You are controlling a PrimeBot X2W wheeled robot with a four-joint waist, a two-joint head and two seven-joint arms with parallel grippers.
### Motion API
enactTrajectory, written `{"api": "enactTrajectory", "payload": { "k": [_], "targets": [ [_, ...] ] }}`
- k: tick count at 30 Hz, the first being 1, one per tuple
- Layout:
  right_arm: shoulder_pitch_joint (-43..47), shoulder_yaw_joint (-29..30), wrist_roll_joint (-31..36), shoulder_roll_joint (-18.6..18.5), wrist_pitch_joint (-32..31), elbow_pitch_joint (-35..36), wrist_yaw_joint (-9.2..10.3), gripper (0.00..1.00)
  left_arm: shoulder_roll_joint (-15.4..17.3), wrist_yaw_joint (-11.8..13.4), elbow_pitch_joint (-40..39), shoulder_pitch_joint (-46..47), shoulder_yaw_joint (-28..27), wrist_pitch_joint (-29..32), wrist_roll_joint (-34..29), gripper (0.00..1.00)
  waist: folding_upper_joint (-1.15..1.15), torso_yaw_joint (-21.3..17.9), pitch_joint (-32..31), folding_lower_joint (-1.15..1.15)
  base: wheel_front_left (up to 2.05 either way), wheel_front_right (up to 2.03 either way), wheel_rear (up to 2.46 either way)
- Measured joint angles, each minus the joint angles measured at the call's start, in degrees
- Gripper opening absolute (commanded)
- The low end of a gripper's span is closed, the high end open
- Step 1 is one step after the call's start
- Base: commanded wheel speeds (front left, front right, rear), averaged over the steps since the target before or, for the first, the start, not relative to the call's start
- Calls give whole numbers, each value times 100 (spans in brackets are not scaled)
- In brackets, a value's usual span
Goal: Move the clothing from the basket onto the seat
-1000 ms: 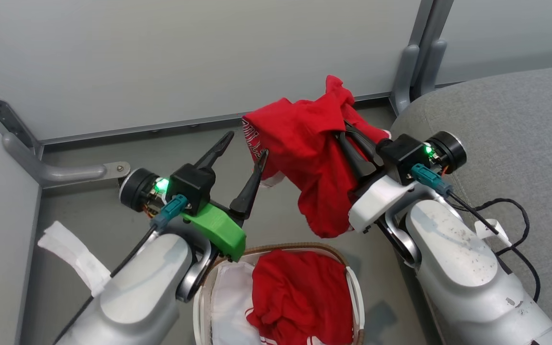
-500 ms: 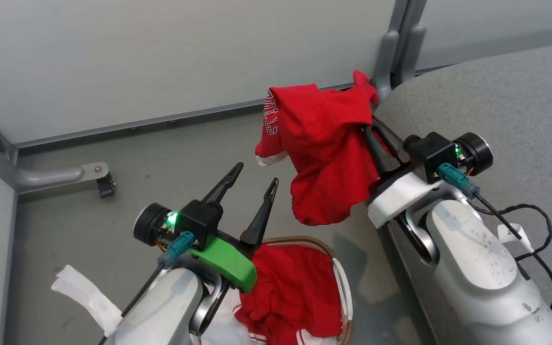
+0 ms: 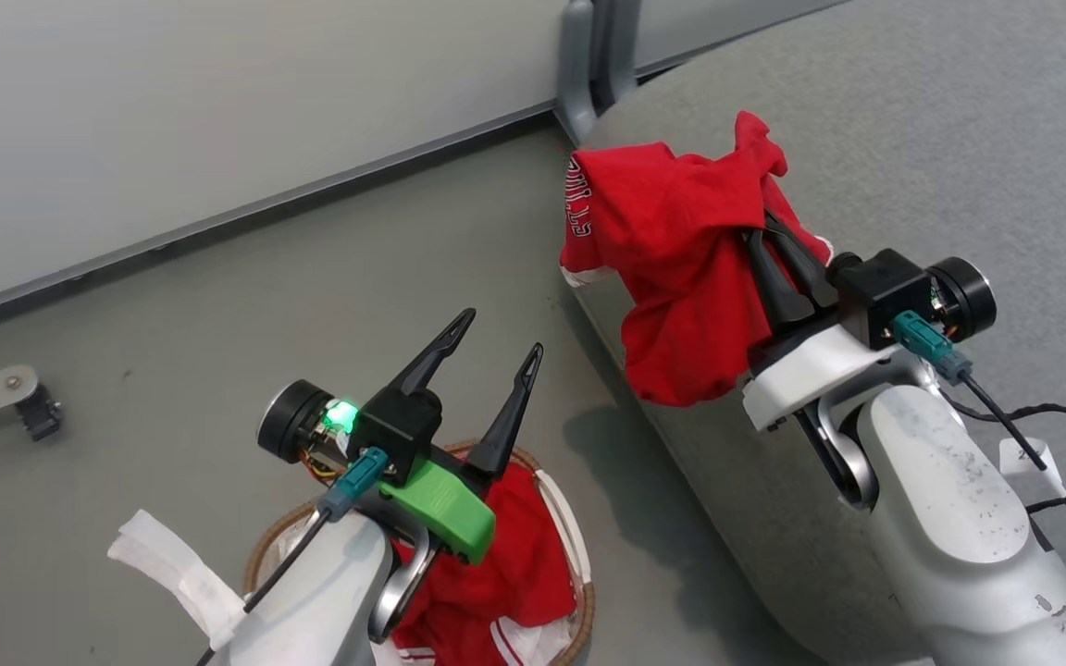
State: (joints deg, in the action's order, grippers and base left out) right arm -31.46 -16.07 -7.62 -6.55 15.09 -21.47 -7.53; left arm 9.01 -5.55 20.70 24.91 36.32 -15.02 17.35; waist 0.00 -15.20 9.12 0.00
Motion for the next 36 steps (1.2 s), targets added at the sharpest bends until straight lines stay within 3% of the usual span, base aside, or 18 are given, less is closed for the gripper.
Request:
{"api": "enactTrajectory", "payload": {
  "k": [10, 17, 26, 32, 36],
  "targets": [
    [280, 407, 43, 59, 0, 121, 0, 0, -77, -126, 142, 70, 157, -1, -186, 100, 0, -887, 362, 0, 0, 0, 0],
    [399, 676, 77, 78, 0, 229, 0, 0, -105, -156, 149, 158, 288, -1, -264, 100, 0, -1047, 695, 0, 0, 0, 0],
    [-392, 1192, 121, -29, -1, 303, 0, 0, -88, -172, 25, 412, 291, 0, -294, 100, 0, -808, 1129, 0, 0, 0, 0],
    [-1402, 1613, 304, -687, 0, 182, 0, 0, -133, -176, -94, 772, 433, 0, -343, 100, 0, -398, 1466, 0, 0, 0, 0],
    [-1989, 2028, 331, -1318, 1, -91, 0, 0, -214, -177, -237, 1015, 545, -1, -408, 100, 0, -18, 1709, 1, 0, 0, 0]
  ]
}}
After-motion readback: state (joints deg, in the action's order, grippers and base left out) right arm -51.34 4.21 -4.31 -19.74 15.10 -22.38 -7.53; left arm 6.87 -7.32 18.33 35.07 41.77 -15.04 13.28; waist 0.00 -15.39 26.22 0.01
